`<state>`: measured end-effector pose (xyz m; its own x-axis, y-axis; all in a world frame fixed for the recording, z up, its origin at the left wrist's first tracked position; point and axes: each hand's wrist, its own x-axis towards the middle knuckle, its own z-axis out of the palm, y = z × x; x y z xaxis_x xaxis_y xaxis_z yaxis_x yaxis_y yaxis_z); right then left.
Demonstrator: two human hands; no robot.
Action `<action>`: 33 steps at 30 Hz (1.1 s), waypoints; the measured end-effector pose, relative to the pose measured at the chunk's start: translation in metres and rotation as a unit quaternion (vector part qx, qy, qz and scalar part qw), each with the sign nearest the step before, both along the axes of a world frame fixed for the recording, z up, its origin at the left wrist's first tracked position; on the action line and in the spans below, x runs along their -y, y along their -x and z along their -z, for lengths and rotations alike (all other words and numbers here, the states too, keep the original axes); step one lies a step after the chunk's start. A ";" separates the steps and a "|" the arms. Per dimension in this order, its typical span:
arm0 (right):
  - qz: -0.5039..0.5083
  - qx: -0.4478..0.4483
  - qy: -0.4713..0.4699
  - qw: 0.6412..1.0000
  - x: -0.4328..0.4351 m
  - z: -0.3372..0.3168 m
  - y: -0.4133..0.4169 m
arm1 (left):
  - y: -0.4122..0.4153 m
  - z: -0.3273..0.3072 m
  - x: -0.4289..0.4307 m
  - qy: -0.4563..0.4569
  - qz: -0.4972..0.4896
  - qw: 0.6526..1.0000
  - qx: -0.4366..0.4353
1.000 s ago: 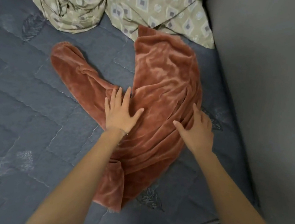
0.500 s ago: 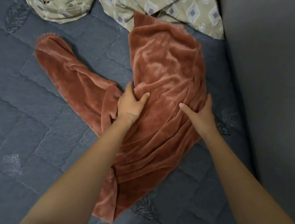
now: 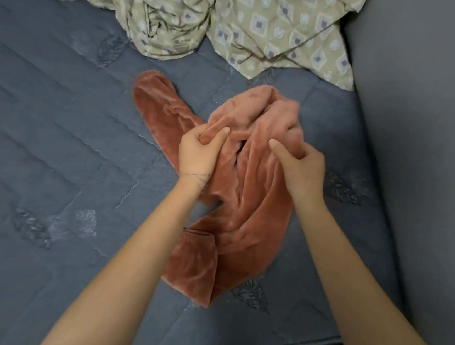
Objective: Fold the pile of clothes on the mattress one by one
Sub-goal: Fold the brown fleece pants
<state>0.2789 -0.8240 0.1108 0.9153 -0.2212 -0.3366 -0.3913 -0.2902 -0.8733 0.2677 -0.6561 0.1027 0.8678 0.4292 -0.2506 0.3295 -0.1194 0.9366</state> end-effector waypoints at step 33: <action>-0.192 0.130 -0.091 0.968 -0.403 -0.347 0.372 | 0.443 -0.343 -0.432 -0.012 -0.136 0.979 0.149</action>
